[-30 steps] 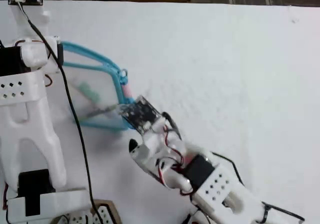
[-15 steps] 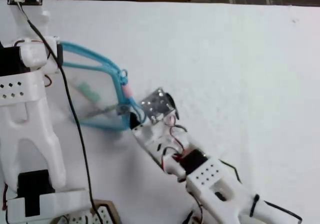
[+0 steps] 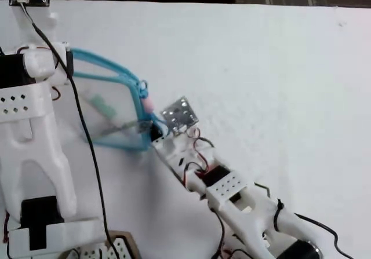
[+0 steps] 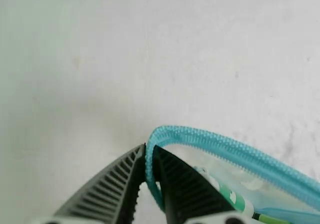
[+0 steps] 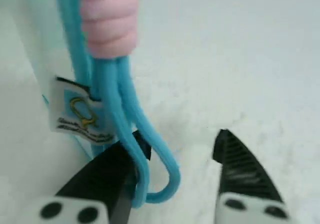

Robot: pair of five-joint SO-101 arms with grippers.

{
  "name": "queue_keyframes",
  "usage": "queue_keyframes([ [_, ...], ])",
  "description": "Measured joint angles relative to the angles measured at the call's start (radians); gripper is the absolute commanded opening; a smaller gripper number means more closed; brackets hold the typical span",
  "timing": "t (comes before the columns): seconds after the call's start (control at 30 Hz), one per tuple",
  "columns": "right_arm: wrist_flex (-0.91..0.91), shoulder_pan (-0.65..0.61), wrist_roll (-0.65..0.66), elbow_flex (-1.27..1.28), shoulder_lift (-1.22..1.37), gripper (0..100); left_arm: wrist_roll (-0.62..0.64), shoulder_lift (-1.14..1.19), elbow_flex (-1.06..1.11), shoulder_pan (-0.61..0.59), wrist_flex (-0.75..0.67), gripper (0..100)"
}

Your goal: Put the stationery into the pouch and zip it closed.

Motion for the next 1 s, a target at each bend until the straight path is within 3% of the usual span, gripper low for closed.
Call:
queue_keyframes([
  [0.23,-0.020,0.069,0.000,-0.041,0.032,1.6,0.000,0.000,0.000,0.000,0.000,2],
  [0.57,-0.025,0.203,0.000,-0.180,0.014,1.8,0.000,0.000,0.000,0.000,0.000,2],
  [1.0,0.015,0.126,0.000,-0.296,-0.485,1.7,-0.002,0.000,0.000,0.018,0.000,3],
])
